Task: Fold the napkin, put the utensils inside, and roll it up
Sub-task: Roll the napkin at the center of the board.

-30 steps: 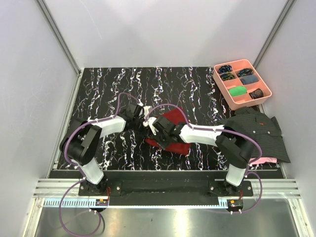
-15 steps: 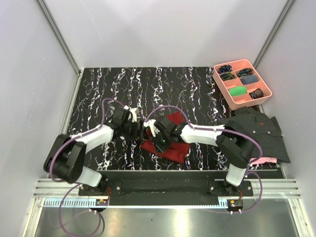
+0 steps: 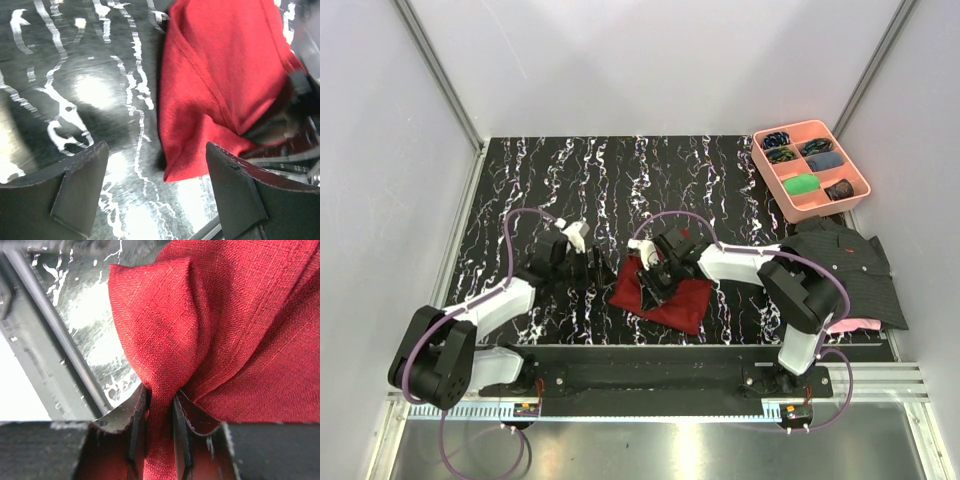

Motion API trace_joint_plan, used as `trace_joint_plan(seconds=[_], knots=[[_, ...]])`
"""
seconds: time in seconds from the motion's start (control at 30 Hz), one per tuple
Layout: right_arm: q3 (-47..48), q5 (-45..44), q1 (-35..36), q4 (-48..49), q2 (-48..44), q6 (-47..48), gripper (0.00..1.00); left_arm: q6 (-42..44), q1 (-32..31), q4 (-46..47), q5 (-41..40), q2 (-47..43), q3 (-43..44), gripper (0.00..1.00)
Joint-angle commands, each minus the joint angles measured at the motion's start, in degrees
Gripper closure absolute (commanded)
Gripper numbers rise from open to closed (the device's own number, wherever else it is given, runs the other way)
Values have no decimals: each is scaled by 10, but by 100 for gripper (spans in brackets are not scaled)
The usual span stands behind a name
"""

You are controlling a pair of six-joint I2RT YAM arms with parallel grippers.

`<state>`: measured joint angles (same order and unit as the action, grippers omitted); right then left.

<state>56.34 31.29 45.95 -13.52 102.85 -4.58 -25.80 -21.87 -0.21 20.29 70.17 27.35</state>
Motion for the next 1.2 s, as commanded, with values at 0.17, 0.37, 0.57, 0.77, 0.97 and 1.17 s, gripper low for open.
trace_joint_plan(seconds=[0.17,0.37,0.57,0.77,0.97,1.17], knots=[[4,138,-62,-34,53,31,74,12,-44,184,66,-14,-7,19],[12,157,-78,-34,82,35,75,7,-63,262,124,54,9,19],[12,163,-88,-32,86,35,75,-30,-80,367,172,127,2,20],[13,180,-98,-29,96,35,76,-16,-85,367,200,176,7,21],[15,202,-116,-27,108,33,76,13,-85,302,186,181,7,22],[14,202,-126,-24,110,26,77,46,-85,220,156,157,17,25]])
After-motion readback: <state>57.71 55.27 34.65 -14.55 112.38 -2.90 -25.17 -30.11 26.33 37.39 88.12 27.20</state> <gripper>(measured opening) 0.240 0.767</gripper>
